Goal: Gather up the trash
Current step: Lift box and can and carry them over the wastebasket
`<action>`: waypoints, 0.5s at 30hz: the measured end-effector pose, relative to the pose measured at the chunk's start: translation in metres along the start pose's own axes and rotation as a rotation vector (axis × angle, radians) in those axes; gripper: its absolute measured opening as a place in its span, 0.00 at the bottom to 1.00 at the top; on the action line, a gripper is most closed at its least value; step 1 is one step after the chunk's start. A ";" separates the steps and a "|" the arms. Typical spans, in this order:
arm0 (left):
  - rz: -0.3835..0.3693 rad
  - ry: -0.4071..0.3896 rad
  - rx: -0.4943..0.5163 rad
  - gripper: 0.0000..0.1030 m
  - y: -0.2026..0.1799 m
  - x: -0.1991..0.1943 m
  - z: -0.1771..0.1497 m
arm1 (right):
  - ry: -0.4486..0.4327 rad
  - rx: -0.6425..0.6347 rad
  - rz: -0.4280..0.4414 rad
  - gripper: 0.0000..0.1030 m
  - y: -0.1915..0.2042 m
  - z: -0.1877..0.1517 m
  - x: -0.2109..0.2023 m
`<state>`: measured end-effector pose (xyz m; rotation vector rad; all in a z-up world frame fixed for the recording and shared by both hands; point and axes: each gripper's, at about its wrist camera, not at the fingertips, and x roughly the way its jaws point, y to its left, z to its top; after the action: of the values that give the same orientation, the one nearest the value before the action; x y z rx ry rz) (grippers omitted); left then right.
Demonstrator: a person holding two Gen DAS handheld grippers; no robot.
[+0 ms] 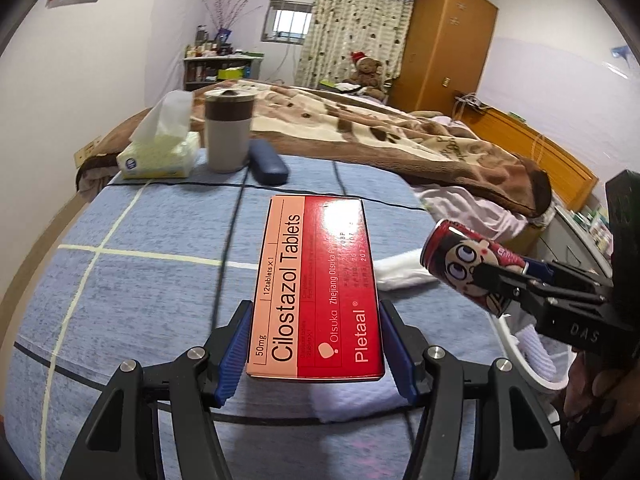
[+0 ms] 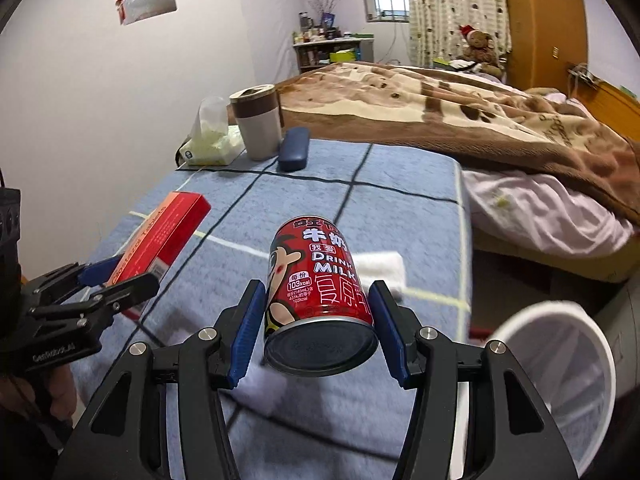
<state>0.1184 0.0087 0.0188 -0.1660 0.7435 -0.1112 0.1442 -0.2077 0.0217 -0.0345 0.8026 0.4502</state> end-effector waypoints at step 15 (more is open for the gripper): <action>-0.108 0.057 0.120 0.59 -0.082 0.014 -0.011 | -0.054 0.149 -0.078 0.53 -0.051 -0.038 -0.037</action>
<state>0.1176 -0.0752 0.0168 -0.0891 0.7823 -0.2637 0.1165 -0.2754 0.0143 0.0839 0.7769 0.3155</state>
